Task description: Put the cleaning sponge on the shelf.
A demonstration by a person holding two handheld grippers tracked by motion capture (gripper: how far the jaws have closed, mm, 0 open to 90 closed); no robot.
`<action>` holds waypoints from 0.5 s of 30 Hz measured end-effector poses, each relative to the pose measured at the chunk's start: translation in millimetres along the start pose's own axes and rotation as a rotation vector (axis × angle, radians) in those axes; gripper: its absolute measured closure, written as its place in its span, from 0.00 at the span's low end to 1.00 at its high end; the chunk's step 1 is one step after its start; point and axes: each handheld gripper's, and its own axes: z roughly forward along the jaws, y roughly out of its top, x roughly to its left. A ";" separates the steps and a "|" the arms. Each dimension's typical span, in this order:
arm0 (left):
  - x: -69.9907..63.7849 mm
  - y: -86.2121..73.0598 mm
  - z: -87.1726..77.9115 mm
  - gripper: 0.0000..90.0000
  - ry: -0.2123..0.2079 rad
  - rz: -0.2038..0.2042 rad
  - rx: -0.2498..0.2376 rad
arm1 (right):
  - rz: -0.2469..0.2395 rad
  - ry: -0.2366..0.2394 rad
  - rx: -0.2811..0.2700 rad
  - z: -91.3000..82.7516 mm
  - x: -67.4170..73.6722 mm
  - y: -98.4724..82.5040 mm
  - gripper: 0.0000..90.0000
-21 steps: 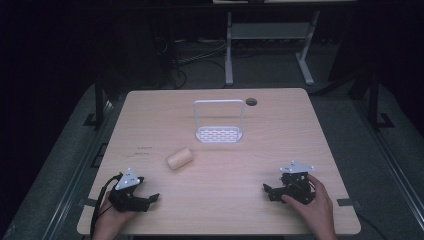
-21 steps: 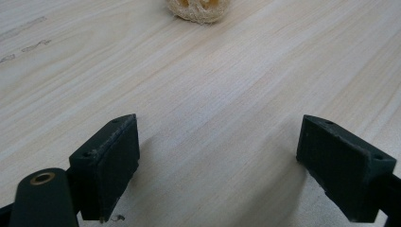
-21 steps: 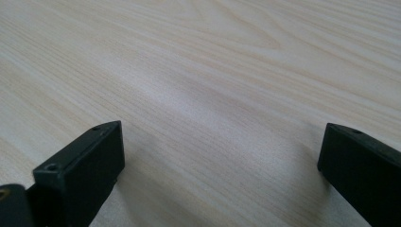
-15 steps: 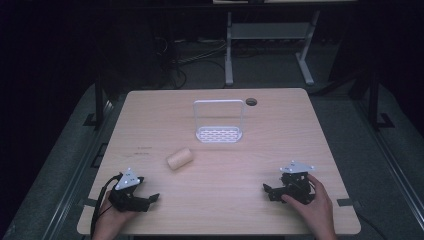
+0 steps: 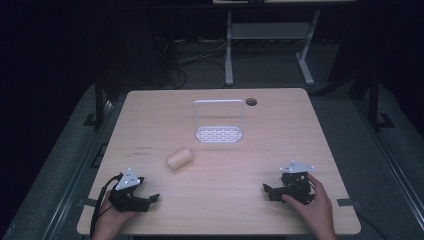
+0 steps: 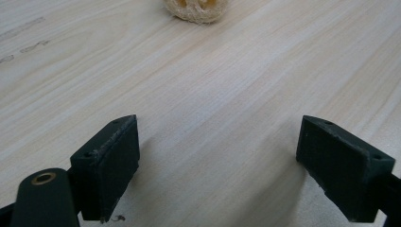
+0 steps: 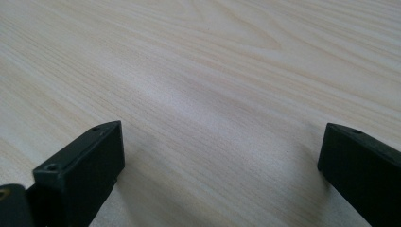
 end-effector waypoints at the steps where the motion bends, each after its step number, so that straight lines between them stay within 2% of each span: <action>1: -0.3 0.2 0.2 0.15 -0.001 0.000 0.000 | 0.000 0.000 0.000 0.0 0.0 0.0 0.01; 11: 0.4 6.2 -2.2 0.16 -0.004 -0.005 0.007 | 0.000 0.000 0.000 0.0 0.0 0.0 0.01; 15: 1.0 9.9 -3.9 0.16 -0.004 0.006 0.006 | 0.000 0.000 0.000 0.0 0.0 0.0 0.01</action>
